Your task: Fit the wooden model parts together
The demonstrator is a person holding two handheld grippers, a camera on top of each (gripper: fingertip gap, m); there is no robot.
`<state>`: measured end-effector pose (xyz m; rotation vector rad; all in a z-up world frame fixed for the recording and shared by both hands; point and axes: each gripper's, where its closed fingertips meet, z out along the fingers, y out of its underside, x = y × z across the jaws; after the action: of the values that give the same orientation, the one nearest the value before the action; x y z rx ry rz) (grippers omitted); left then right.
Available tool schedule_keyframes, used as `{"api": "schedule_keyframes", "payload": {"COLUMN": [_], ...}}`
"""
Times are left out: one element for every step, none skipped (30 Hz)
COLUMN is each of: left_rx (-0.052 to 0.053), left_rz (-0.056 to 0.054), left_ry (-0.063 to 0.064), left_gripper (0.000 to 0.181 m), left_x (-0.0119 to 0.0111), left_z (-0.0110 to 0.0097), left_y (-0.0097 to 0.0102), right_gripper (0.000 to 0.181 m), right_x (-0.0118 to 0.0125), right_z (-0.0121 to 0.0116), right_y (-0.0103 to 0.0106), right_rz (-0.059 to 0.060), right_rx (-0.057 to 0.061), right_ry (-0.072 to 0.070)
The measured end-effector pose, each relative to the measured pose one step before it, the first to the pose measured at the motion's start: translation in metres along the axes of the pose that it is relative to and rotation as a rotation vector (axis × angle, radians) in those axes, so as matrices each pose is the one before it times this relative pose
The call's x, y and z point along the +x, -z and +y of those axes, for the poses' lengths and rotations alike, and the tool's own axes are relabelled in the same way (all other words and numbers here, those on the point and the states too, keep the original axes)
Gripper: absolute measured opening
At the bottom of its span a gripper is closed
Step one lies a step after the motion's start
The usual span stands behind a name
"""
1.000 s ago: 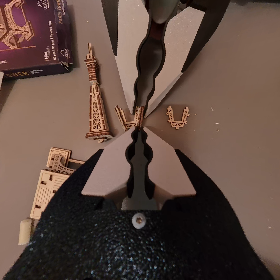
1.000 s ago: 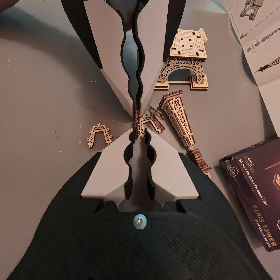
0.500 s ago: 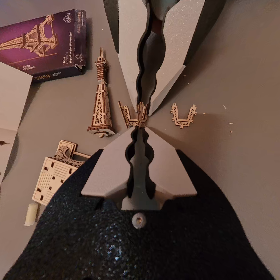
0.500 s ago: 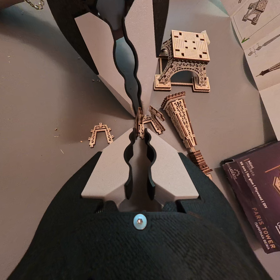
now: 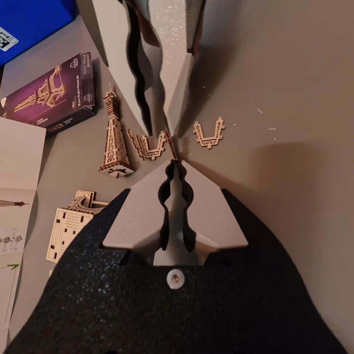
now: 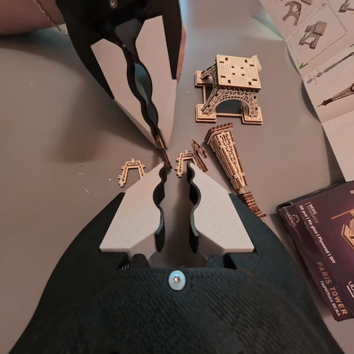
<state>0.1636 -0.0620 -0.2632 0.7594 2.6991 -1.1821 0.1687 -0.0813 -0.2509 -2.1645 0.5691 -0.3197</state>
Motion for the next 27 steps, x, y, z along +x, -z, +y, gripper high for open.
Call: {"api": "schedule_keyframes", "payload": {"left_rx": [0.0052, 0.0012, 0.0006, 0.0025, 0.0061, 0.0151, 0.0265, 0.0342, 0.0319, 0.0138, -0.0101, -0.0297, -0.0414, -0.0372, -0.0230, -0.0145, -0.0146, -0.0165, -0.0106, 0.0044, 0.0057, -0.0066, -0.0088, 0.0037, 0.0118, 0.0107, 0.0058], "left_rz": [0.0092, 0.0121, 0.0138, 0.0182, 0.0118, -0.0136, -0.0263, -0.0207, -0.0212, -0.0282, -0.0258, -0.0076, -0.0037, -0.0157, -0.0069, 0.0029, -0.0027, -0.0102, -0.0100, -0.0091, -0.0259, -0.0385, -0.0353, -0.0324, -0.0374, -0.0367, -0.0361], "left_ry": [0.0015, 0.0079, 0.0037, -0.0065, -0.0073, 0.0120, 0.0392, 0.0602, 0.0713, 0.0696, 0.0505, 0.0220, 0.0033, -0.0028, -0.0071, -0.0007, 0.0096, 0.0095, 0.0003, -0.0073, -0.0105, -0.0153, -0.0196, -0.0232, -0.0237, -0.0257, -0.0286], "left_gripper": [0.003, 0.005, 0.010, 0.019, 0.021, 0.021, 0.021, 0.021, 0.020, 0.019, 0.019, 0.021, 0.021, 0.022, 0.022, 0.022, 0.022, 0.022, 0.021, 0.014, 0.001, 0.001, 0.001, 0.001, 0.001, 0.001, 0.001], "left_x": [0.00161, 0.00167, 0.00151, 0.00217, 0.00102, -0.00376, -0.00739, -0.00774, -0.00793, -0.00795, -0.00611, -0.00181, -0.00008, -0.00138, 0.00049, 0.00204, 0.00083, -0.00034, -0.00015, 0.00041, -0.00164, -0.00334, -0.00237, -0.00092, -0.00061, 0.00005, 0.00025], "left_z": [0.00003, 0.00085, 0.00114, 0.00105, 0.00094, -0.00067, -0.00327, -0.00571, -0.00700, -0.00567, -0.00250, 0.00077, 0.00316, 0.00311, 0.00205, 0.00112, 0.00139, 0.00183, 0.00120, -0.00079, -0.00090, 0.00126, 0.00178, 0.00051, -0.00023, 0.00012, 0.00085], "left_y": [0.00088, 0.00169, 0.00248, 0.00350, 0.00438, 0.00487, 0.00459, 0.00307, 0.00058, -0.00189, -0.00359, -0.00456, -0.00474, -0.00461, -0.00449, -0.00428, -0.00394, -0.00329, -0.00266, -0.00138, -0.00013, 0.00059, 0.00146, 0.00216, 0.00228, 0.00230, 0.00247], "right_gripper": [0.017, 0.015, 0.011, 0.008, 0.008, 0.008, 0.008, 0.010, 0.009, 0.010, 0.012, 0.014, 0.014, 0.015, 0.015, 0.014, 0.015, 0.015, 0.015, 0.015, 0.014, 0.016, 0.018, 0.019, 0.020, 0.020, 0.021], "right_x": [0.00124, 0.00226, 0.00400, 0.00457, 0.00100, -0.00191, -0.00123, -0.00125, -0.00082, 0.00072, 0.00045, 0.00045, 0.00291, 0.00246, -0.00064, -0.00011, 0.00167, 0.00163, -0.00071, -0.00167, -0.00055, -0.00031, -0.00106, -0.00047, 0.00008, -0.00107, -0.00174], "right_z": [-0.00229, -0.00258, -0.00222, -0.00200, -0.00181, -0.00093, 0.00027, 0.00127, 0.00188, 0.00224, 0.00288, 0.00310, 0.00341, 0.00342, 0.00159, -0.00046, -0.00025, -0.00006, 0.00039, 0.00050, -0.00016, -0.00028, -0.00073, -0.00144, -0.00141, -0.00043, 0.00093], "right_y": [0.00250, 0.00301, 0.00315, 0.00281, 0.00207, 0.00118, 0.00011, -0.00075, -0.00151, -0.00193, -0.00241, -0.00267, -0.00260, -0.00251, -0.00154, 0.00036, 0.00028, 0.00012, -0.00028, -0.00041, 0.00004, 0.00023, 0.00070, 0.00124, 0.00143, 0.00098, 0.00009], "right_rz": [0.0028, 0.0085, 0.0168, 0.0171, -0.0051, -0.0182, -0.0076, -0.0037, 0.0029, 0.0141, 0.0142, 0.0168, 0.0337, 0.0303, 0.0072, 0.0058, 0.0091, 0.0038, -0.0103, -0.0121, -0.0005, 0.0031, 0.0009, 0.0047, 0.0071, -0.0034, -0.0098], "right_rx": [0.0209, 0.0244, 0.0229, 0.0205, 0.0170, 0.0090, -0.0008, -0.0099, -0.0147, -0.0185, -0.0235, -0.0259, -0.0276, -0.0268, -0.0136, 0.0035, 0.0025, 0.0006, -0.0026, -0.0040, 0.0011, 0.0021, 0.0062, 0.0120, 0.0123, 0.0054, -0.0050], "right_ry": [-0.0100, -0.0139, -0.0214, -0.0257, -0.0180, -0.0058, -0.0002, 0.0051, 0.0101, 0.0109, 0.0124, 0.0152, 0.0128, 0.0150, 0.0163, 0.0080, -0.0060, -0.0108, -0.0051, 0.0017, 0.0045, 0.0071, 0.0110, 0.0101, 0.0052, -0.0013, -0.0110]}}
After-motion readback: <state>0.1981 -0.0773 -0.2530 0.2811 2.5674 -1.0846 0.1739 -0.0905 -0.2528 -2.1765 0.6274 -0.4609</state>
